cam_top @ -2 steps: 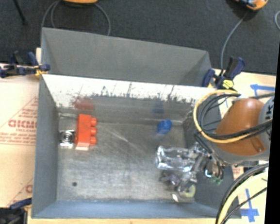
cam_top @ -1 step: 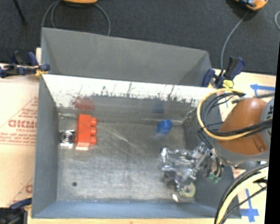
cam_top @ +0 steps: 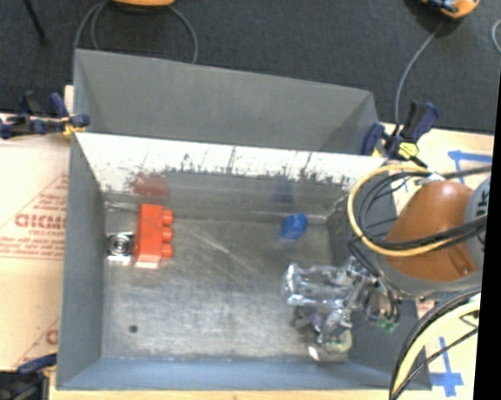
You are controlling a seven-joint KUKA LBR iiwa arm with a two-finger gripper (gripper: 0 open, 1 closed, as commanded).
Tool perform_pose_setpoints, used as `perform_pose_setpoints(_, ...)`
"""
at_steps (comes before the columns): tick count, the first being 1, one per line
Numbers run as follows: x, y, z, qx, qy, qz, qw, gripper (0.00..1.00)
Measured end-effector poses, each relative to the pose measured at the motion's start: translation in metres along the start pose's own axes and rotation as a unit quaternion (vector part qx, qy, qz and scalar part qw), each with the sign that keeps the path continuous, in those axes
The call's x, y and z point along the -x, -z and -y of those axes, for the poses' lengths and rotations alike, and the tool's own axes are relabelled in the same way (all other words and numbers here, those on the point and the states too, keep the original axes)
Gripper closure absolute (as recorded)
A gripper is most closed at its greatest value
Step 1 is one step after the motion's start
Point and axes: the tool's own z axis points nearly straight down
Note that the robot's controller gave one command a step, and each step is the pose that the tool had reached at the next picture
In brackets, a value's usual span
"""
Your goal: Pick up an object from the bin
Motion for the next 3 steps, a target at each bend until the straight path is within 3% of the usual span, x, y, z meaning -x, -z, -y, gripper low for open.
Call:
perform_pose_setpoints(1, 0.007, -0.006, -0.008, 0.004, -0.03, 0.0043, 0.9995, 0.0)
perform_pose_setpoints(2, 0.011, -0.005, -0.001, 0.0, -0.034, 0.0125, 0.9993, 1.0)
perform_pose_setpoints(3, 0.012, 0.037, -0.002, -0.004, -0.031, 0.001, 0.9995, 1.0)
